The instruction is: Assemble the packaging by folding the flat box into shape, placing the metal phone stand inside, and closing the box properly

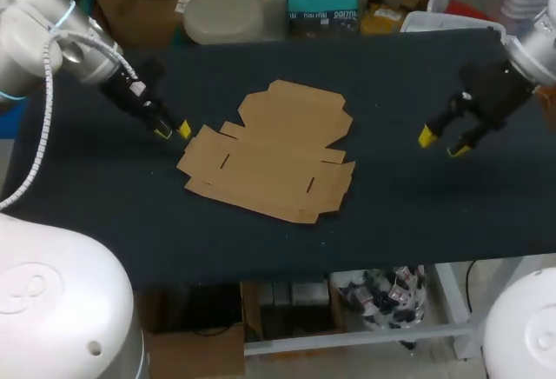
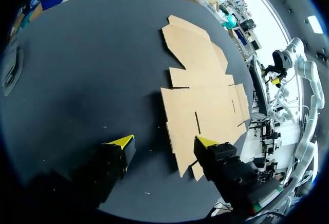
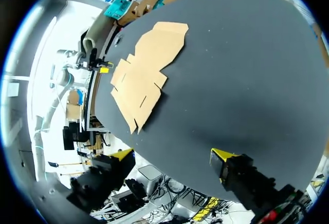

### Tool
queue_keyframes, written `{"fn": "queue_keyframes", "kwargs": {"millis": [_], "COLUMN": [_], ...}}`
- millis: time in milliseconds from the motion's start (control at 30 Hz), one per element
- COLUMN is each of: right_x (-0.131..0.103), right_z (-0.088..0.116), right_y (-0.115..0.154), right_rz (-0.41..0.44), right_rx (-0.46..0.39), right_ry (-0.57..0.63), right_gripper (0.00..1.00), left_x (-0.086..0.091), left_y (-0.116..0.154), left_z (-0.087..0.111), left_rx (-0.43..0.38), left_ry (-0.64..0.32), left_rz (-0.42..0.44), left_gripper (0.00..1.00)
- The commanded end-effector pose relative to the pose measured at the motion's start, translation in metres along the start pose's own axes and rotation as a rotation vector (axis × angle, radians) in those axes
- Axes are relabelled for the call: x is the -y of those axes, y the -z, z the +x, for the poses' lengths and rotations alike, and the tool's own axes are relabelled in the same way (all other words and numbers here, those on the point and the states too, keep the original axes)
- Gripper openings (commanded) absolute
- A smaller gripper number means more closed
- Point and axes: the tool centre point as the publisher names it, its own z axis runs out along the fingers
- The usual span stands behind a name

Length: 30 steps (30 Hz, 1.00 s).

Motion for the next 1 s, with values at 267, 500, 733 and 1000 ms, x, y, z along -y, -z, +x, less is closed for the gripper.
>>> {"fn": "queue_keyframes", "kwargs": {"millis": [267,500,733,1000], "right_x": [-0.005,-0.005,-0.005,-0.005], "right_z": [0.001,0.001,0.001,0.001], "right_y": [-0.001,-0.001,-0.001,-0.001], "right_rz": [0.038,0.038,0.038,0.038], "right_rx": [0.007,0.007,0.007,0.007], "right_ry": [0.005,0.005,0.005,0.005], "right_gripper": [1.00,1.00,1.00,1.00], "left_x": [0.004,0.000,-0.003,-0.007], "left_y": [-0.024,-0.036,-0.037,-0.037], "left_z": [-0.001,0.004,0.014,0.035], "left_rx": [-0.028,-0.041,-0.028,-0.027], "left_ry": [-0.042,-0.037,0.002,0.083], "left_rz": [-0.022,-0.034,0.000,0.037], "left_gripper": [0.62,0.46,0.00,0.00]}}
